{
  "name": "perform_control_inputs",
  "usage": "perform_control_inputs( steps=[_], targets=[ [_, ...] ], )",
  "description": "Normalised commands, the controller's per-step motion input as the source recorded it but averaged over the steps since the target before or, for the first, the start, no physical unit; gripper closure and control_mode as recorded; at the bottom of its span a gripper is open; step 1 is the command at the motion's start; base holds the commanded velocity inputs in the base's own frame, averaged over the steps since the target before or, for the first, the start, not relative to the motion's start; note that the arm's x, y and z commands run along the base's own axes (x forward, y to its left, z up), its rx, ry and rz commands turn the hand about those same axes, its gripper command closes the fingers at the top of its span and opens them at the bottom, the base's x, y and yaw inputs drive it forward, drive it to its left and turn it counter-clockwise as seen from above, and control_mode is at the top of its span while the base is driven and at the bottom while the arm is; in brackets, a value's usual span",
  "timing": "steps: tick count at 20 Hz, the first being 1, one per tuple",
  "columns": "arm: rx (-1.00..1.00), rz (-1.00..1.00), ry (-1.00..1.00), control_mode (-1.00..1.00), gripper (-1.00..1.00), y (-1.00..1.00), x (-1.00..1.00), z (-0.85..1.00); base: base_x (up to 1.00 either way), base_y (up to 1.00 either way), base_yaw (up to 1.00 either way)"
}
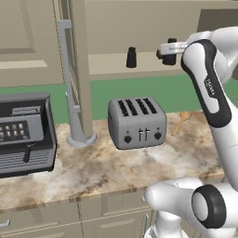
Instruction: Pick the shaker and shaker from the counter and place them in the cabinet.
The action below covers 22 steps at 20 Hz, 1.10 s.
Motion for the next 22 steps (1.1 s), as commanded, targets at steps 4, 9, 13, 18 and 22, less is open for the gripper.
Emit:
perform_control_inputs(
  steps=[4, 9, 13, 18, 22],
  targets=[
    [0.0, 0.0, 0.0, -1.0, 1.0, 0.0, 0.53, -0.12, 0.0, 0.0, 0.0],
    [0.0, 0.0, 0.03, -1.0, 1.0, 0.02, 0.71, -0.04, 0.0, 0.0, 0.0],
    [0.0, 0.0, 0.05, -1.0, 1.0, 0.0, 0.74, -0.02, 0.0, 0.0, 0.0],
    [0.0, 0.0, 0.06, -1.0, 1.0, -0.03, 0.65, -0.11, 0.0, 0.0, 0.0],
    [0.0, 0.0, 0.02, -1.0, 1.0, -0.11, 0.48, -0.14, 0.0, 0.0, 0.0]
  ],
)
